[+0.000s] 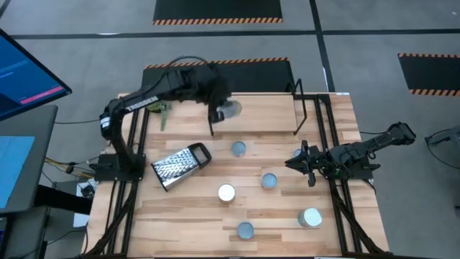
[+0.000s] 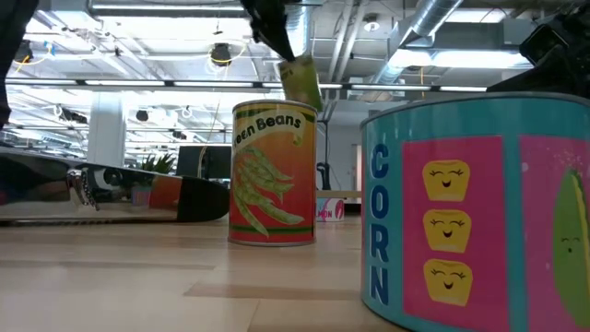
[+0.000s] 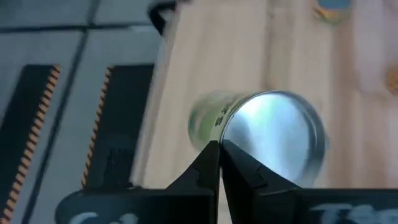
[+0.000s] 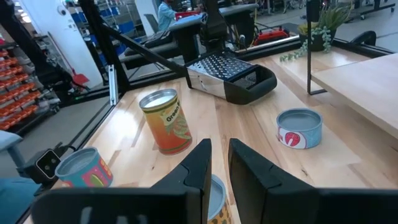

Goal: Pick and place cans onto a shelf
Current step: Put the canned pears on the shelf

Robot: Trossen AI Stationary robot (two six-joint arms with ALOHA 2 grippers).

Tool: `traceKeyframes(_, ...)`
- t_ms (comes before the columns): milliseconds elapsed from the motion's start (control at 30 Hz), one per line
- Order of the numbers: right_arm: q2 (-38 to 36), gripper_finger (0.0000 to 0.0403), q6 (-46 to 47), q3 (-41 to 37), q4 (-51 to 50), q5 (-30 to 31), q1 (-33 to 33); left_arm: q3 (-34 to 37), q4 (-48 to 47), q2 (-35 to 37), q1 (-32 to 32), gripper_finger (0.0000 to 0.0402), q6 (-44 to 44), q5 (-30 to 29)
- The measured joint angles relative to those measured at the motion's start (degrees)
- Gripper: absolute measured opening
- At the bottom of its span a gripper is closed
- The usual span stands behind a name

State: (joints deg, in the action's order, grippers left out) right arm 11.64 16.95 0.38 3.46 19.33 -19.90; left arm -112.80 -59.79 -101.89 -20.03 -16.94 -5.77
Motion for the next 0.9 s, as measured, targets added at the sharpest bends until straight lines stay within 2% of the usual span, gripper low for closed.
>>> traceKeyframes(167, 0.02, 0.0082, 0.06, 0.0, 0.08, 0.09, 0.0, -0.43, 2.36, -4.18, -2.7, 0.0, -1.06, 1.82)
traceKeyframes(367, 0.0, 0.0082, 0.16, 0.0, 0.11, 0.12, 0.0, -6.13, 1.68, -11.85, -2.86, 0.0, -1.27, 2.07)
traceKeyframes(600, 0.0, 0.0082, 0.2, 0.0, 0.13, 0.13, 0.0, -14.02, -7.85, -19.45, -3.26, 0.0, -2.09, 3.27)
traceKeyframes(733, -0.01, 0.0082, 0.21, 0.0, 0.13, 0.11, 0.0, -14.05, -11.49, -20.34, -4.24, 0.0, -3.82, 4.8)
traceKeyframes(900, 0.0, 0.0082, 0.7, 0.0, 0.07, 0.11, 0.0, -13.39, -11.46, -20.28, -5.85, 0.0, -4.49, 9.18)
